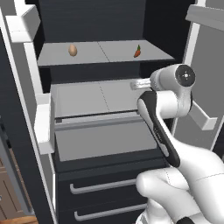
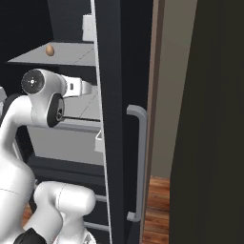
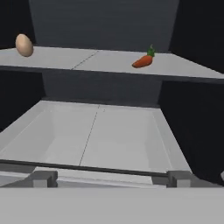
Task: Move the egg and carrot from the top shelf to the second highest shelf to make space. Then, place the pitcher from the counter on the cleared top shelf.
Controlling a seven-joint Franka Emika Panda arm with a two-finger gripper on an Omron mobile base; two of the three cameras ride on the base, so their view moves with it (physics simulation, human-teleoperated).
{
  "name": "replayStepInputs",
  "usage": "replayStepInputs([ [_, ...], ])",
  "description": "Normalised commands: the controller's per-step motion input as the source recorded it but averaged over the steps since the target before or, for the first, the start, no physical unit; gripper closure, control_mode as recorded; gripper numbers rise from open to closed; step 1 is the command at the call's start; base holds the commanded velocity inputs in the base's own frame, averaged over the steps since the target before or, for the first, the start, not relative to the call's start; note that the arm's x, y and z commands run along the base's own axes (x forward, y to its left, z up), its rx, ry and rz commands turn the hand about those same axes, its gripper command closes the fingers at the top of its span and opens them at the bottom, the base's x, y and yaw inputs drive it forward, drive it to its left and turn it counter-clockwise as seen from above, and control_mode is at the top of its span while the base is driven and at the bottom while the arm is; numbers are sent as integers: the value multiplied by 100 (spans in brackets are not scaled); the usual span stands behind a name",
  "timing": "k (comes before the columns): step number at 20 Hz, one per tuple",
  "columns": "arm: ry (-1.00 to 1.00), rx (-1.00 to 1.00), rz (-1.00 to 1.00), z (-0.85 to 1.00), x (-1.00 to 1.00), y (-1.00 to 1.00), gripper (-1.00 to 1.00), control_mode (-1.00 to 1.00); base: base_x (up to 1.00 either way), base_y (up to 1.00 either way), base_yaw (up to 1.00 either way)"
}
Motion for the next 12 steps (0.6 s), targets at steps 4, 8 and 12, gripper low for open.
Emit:
replayStepInputs([
  [4,-24,0,-6,39,0,3,-100,-100,0,0,0],
  [8,-8,0,-7,53,0,0,-100,-100,0,0,0],
  [12,-1,0,-6,69,1,0,-100,-100,0,0,0],
])
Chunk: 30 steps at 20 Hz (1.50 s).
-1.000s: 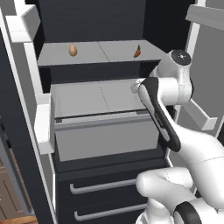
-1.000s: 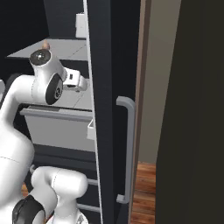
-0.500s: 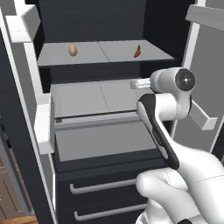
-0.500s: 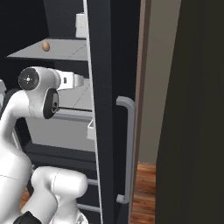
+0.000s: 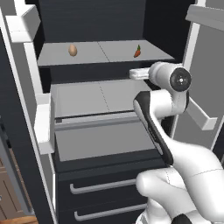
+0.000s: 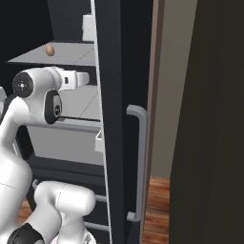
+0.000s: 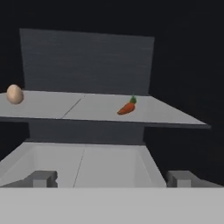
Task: Move the egg and carrot from the top shelf to the second highest shelf to make space. Then, place the pitcher from the counter on the cleared top shelf.
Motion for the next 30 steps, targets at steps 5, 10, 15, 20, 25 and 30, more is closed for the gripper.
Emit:
replayStepInputs([
  [5,0,3,-7,58,6,0,-100,-100,0,0,0],
  [10,1,8,-7,28,11,-8,-100,-100,0,0,0],
  [15,0,17,-3,0,1,-37,-100,-100,0,0,0],
  [20,0,10,-13,-1,31,-8,-100,-100,0,0,0],
  [25,6,9,-7,-2,67,0,-100,-100,0,0,0],
  [30,16,1,-1,-3,66,0,-100,-100,0,0,0],
])
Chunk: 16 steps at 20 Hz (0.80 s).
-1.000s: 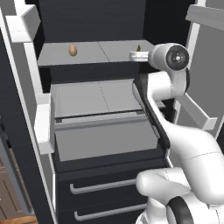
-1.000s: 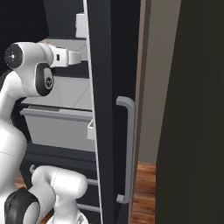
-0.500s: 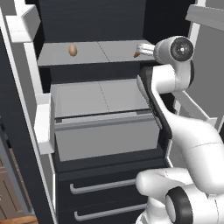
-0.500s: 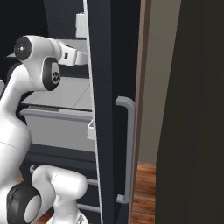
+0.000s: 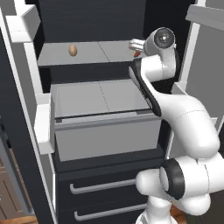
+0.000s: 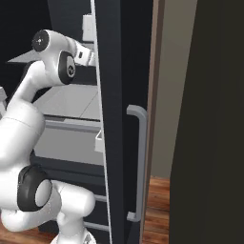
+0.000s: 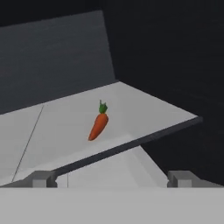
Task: Move the egg and carrot from the top shelf to the second highest shelf to make space. Then, place the pitcher from the counter on the cleared top shelf.
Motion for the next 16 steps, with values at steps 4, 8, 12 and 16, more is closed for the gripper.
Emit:
replayStepInputs([
  [4,19,0,0,-14,61,0,-100,-100,0,0,0],
  [8,16,0,0,-13,54,0,-100,-100,0,0,0],
  [12,9,0,0,-25,52,0,-100,-100,0,0,0],
  [16,8,0,0,-29,50,0,-100,-100,0,0,0],
])
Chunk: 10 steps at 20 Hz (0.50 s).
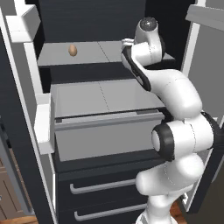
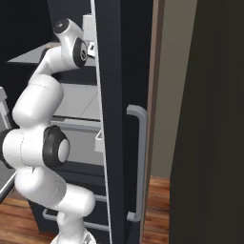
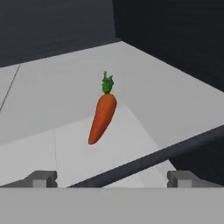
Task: Move the egg and carrot from the top shelf to the second highest shelf to make space. Then, place the pitcher from the counter on the cleared top shelf.
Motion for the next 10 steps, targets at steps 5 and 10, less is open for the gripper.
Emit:
replayStepInputs([
  [5,7,0,0,-22,49,0,-100,-100,0,0,0],
  [10,0,0,0,-2,43,0,-100,-100,0,0,0],
])
